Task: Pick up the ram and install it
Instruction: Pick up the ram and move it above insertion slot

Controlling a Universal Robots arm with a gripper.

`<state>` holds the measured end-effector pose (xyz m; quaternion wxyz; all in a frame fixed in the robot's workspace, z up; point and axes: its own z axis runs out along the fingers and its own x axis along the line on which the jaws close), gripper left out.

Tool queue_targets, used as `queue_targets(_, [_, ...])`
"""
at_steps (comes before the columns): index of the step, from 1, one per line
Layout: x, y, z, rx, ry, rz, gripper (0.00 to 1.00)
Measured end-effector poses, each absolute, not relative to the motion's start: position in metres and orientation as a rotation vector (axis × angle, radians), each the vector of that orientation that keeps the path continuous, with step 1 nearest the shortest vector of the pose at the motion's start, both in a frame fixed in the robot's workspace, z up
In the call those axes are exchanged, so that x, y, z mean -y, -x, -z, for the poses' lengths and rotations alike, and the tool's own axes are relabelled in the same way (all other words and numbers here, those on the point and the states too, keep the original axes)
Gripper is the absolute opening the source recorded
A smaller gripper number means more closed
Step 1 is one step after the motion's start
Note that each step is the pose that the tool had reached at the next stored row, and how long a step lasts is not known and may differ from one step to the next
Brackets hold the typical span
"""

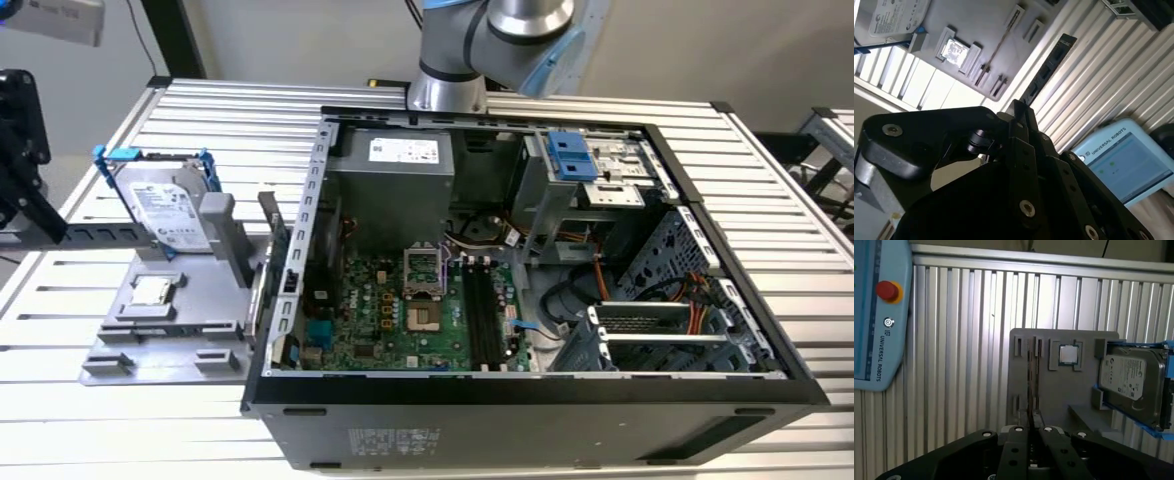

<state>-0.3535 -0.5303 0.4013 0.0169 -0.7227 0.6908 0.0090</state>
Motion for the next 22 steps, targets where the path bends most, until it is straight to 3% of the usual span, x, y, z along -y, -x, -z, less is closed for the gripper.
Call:
queue_targets(4, [0.530,0.353,-0.415,-2.147,2.246,-0.028,0.00])
queue_targets(22, [0.530,0.299,-0.415,-2.157,2.255,-0.049,0.00])
